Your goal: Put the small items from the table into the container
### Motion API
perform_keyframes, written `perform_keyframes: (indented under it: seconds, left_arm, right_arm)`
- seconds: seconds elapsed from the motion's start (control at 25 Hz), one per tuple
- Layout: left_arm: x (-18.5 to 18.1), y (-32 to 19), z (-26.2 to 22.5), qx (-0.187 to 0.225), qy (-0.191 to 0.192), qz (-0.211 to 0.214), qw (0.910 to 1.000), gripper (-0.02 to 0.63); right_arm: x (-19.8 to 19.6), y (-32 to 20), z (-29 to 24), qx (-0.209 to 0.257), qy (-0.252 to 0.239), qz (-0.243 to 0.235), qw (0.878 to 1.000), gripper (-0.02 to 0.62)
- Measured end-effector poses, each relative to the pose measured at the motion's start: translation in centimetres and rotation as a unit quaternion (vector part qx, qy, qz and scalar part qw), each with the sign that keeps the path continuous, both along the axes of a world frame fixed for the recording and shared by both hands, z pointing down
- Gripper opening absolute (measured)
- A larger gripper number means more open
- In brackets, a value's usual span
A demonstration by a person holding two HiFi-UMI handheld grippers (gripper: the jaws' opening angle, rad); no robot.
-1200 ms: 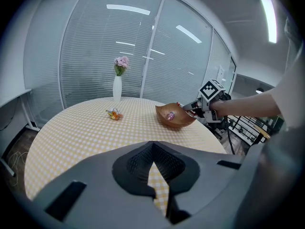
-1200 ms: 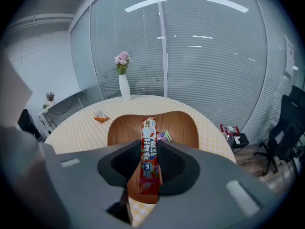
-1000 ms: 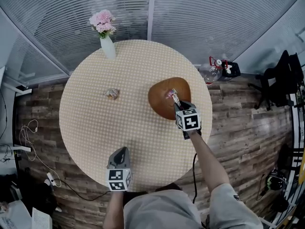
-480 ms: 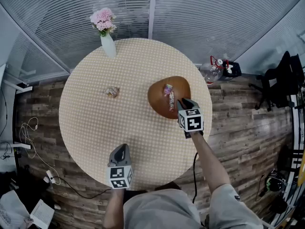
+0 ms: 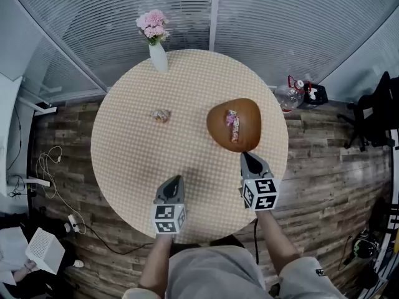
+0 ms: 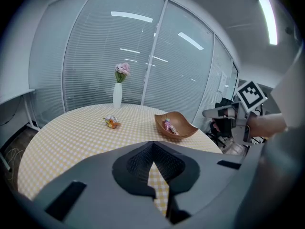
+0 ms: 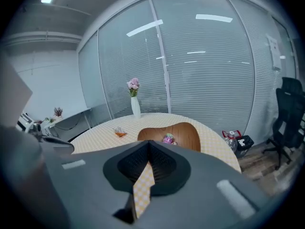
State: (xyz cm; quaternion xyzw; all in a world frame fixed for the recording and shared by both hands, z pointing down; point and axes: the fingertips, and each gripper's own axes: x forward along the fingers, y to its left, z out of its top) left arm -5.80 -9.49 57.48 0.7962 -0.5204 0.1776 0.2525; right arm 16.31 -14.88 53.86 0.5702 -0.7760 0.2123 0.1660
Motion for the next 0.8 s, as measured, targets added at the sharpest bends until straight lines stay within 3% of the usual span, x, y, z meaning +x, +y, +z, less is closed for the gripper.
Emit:
perform_keyframes:
  seconds: [0.28, 0.56, 0.8]
  left_arm:
    - [0.4, -0.1, -1.0, 0.012, -0.01, 0.015, 0.9998, 0.005]
    - [-0.8, -0.4, -0.5, 0.011, -0.017, 0.035, 0.9992, 0.005]
    - [-2.3, -2.9, -0.4, 0.015, -0.008, 0.097, 0.9951, 0.005]
  right_arm:
    - [-3.5, 6.4, 3.5, -0.044, -0.015, 0.001, 0.999, 0.002]
    - [-4.5, 7.7, 4.3, -0.058, -0.022, 0.014, 0.998, 0.002]
    - [-6.3, 7.5, 3.3, -0.064, -0.049, 0.029, 0.996, 0.002]
